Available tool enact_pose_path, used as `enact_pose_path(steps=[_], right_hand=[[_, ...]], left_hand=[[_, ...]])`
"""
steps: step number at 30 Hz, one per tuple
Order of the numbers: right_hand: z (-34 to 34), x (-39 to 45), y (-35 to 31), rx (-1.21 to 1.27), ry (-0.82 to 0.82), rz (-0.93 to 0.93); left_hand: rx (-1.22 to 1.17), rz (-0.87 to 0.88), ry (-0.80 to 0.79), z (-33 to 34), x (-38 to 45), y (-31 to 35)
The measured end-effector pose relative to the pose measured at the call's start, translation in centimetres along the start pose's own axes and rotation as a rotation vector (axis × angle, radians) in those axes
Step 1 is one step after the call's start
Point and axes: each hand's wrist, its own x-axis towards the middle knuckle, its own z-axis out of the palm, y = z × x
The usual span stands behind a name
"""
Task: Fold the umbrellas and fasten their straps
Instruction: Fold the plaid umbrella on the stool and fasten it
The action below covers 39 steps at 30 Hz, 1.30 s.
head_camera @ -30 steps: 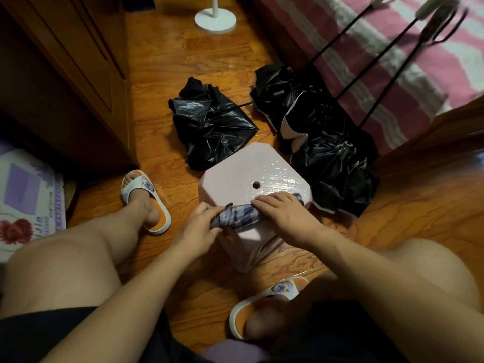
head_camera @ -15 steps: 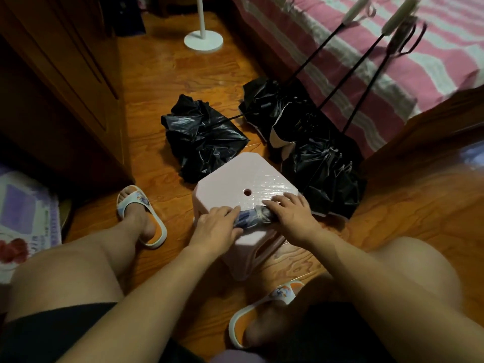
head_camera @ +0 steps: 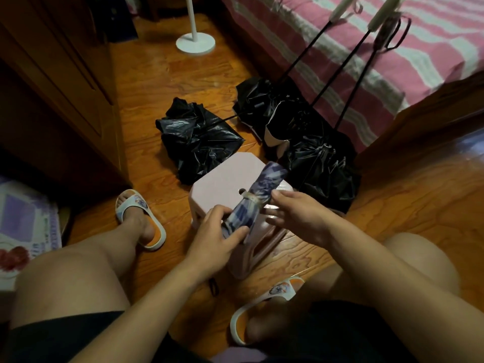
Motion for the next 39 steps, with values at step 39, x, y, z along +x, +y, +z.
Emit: enact_pose_path(steps=[39], right_hand=[[10.3, -4.5, -4.4, 0.299, -0.041, -0.329]], left_hand=[[0.886, 0.488, 0.269, -8.0, -7.5, 6.2]])
